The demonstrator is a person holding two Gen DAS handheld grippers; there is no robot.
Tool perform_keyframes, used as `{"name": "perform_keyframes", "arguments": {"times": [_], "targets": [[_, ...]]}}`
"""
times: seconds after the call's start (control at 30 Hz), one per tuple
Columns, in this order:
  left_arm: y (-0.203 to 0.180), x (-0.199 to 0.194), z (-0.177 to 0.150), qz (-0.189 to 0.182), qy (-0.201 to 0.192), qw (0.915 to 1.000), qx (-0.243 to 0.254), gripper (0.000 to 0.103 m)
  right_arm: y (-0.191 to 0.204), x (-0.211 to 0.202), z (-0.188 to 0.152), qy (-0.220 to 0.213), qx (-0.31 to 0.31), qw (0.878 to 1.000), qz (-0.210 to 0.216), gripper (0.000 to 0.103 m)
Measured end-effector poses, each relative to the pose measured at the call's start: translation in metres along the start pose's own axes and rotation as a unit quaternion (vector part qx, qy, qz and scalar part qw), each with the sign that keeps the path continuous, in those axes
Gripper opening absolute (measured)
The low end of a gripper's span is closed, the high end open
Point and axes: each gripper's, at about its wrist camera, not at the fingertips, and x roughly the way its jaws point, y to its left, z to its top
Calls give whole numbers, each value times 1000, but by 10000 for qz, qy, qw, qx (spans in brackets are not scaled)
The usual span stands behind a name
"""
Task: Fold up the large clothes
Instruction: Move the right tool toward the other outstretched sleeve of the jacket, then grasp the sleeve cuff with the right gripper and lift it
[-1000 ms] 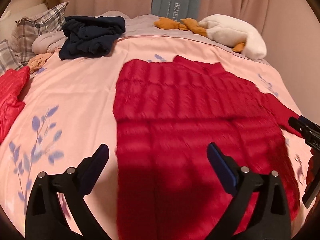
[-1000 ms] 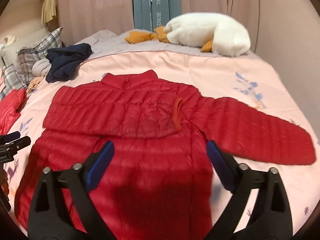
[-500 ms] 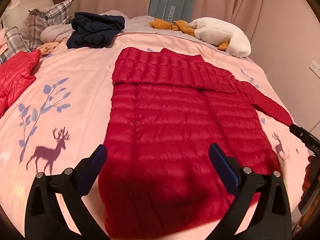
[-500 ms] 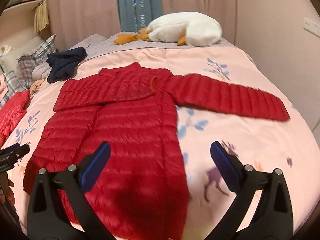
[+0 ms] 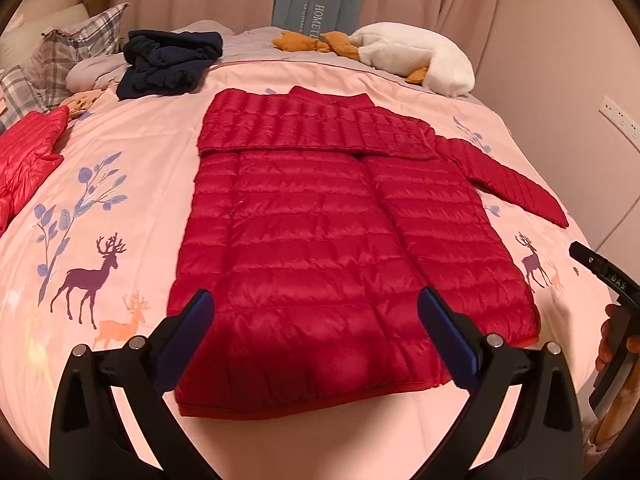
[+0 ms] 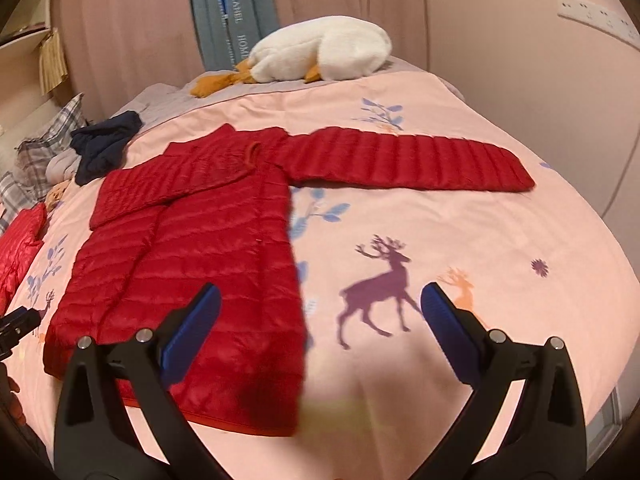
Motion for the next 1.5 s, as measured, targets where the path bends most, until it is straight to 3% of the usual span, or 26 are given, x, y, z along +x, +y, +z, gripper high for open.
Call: {"name": "perform_keyframes", "arguments": {"times": [0.7,1.23,1.37,1.5], "targets": [[-56,18,6,-62,205,9987,471,102,-77,18,1,41,510,9967,-627,101],[-68,26,10,37,276,9978,600,102,-134,70,13,348,1100,9886,-971,101],[-70,30,13,63,293,9979,578,102,-149,84,19,374,1354,9869,-797,101],[-73,33,17,80,282,9978,596,102,-172,102,25,373,2097,9769,183,101]]}}
